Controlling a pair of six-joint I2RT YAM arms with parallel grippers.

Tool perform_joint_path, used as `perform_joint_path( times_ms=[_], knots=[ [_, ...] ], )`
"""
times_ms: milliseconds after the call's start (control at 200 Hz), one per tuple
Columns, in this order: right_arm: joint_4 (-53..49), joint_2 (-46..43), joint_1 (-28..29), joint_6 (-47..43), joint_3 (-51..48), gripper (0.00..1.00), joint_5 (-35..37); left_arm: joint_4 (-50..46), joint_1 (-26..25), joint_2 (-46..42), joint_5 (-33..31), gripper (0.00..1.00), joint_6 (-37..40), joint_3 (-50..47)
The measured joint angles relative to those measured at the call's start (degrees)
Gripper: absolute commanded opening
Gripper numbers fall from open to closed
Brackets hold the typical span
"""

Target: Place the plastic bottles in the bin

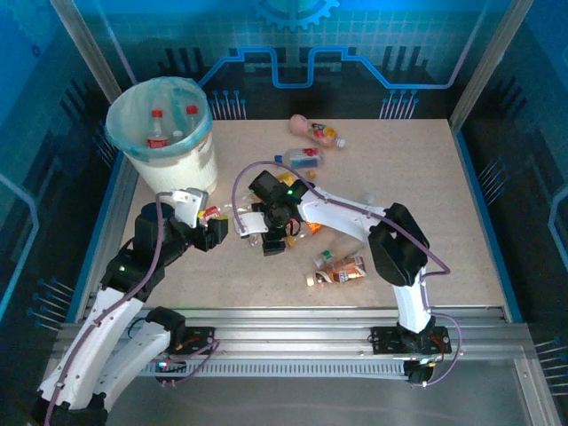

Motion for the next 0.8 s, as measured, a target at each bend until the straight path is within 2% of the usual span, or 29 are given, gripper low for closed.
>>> perform_joint_path(
  times_ms=[295,475,800],
  knots=[
    [2.2,5.2,0.5,-3.3,1.9,0.93,3.5,0.3,0.0,-0.4,-9.0,0.70,-1.0,-0.3],
    [2.8,8.8,1.9,-5.0,4.4,0.89,5.4,0.2,0.0,-1.7,-12.3,0.72,-1.3,-0.3],
    [3.0,11.5,2.6,-8.1,6.4,0.66,6.9,0.2,0.0,-2.3,-14.6,0.73,-1.3,-0.3]
  ],
)
